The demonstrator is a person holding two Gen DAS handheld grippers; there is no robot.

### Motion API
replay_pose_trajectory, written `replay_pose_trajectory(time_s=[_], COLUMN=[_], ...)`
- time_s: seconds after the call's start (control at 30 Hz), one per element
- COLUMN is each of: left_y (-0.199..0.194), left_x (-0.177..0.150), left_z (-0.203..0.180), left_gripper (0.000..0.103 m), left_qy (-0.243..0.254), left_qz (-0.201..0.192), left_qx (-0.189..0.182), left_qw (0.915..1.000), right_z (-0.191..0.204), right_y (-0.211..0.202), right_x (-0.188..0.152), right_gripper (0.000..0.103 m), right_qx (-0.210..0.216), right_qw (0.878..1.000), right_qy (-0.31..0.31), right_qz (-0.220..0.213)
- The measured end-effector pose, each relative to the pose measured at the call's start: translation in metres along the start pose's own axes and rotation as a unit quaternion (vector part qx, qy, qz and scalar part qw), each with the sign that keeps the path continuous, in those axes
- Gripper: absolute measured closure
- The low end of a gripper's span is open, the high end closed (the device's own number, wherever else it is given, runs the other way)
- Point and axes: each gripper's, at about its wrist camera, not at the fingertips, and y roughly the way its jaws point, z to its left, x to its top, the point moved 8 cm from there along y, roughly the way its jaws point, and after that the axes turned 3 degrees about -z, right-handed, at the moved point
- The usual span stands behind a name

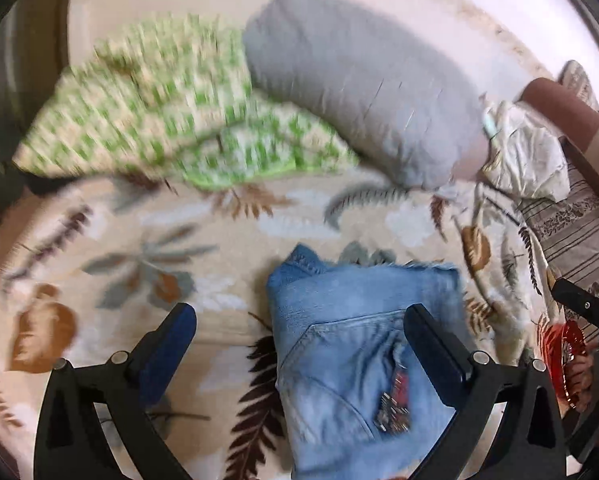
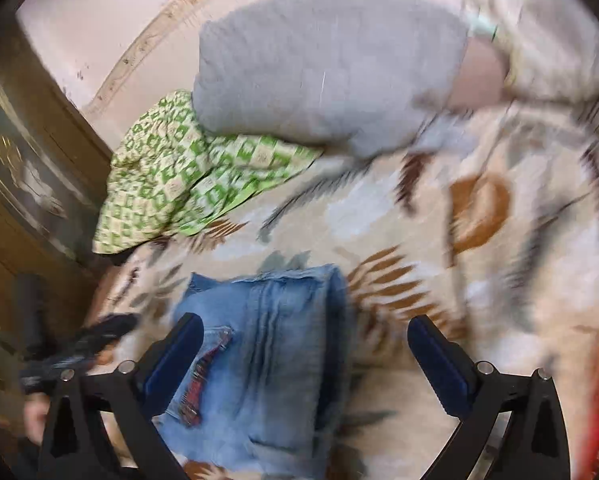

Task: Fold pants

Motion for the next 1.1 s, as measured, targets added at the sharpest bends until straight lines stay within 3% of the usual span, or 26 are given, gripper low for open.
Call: replay_pose_trajectory(time_s=[0.2,0.37,0.57,0.77,0.97,1.1], left_y=[-0.102,-0.154,-0.177,-0.176,-0.176,-0.177], left_x=[0.003,-0.007,-0.04,-0.077,-0.121,-0.125], left_z=[-0.028,-0.047,-0.057,-0.062,-0.061,-0.068], left_gripper=[0.0,0.0,0.0,0.0,0.0,0.0], left_qy=[0.051,0.051,0.057,0.061,0.039,0.057], left_qz=[-0.119,-0.159,-0.165,-0.155,-0.131,-0.123], left_qx=[0.037,0.032,0.058,0.086,0.079,0.065], left_qw=[0.9909,0.9854,0.9829,0.9822,0.9874,0.9886], right_z=[0.011,0.025,0.037,0.033,0.02,0.013], right_y=[-0.102,-0.167,-0.199,-0.2,-0.192,-0.187], right_x=[-0.003,-0.011,-0.048,-0.096,-0.139,-0.148], right_gripper=[0.0,0.0,0.0,0.0,0.0,0.0], right_qx=[-0.099,-0.111,-0.118,-0.147,-0.157,-0.162], right_qw=[0.988,0.979,0.975,0.973,0.976,0.977], right_qy=[-0.059,-0.069,-0.091,-0.087,-0.054,-0.05], right_qz=[-0.104,-0.158,-0.164,-0.155,-0.138,-0.127])
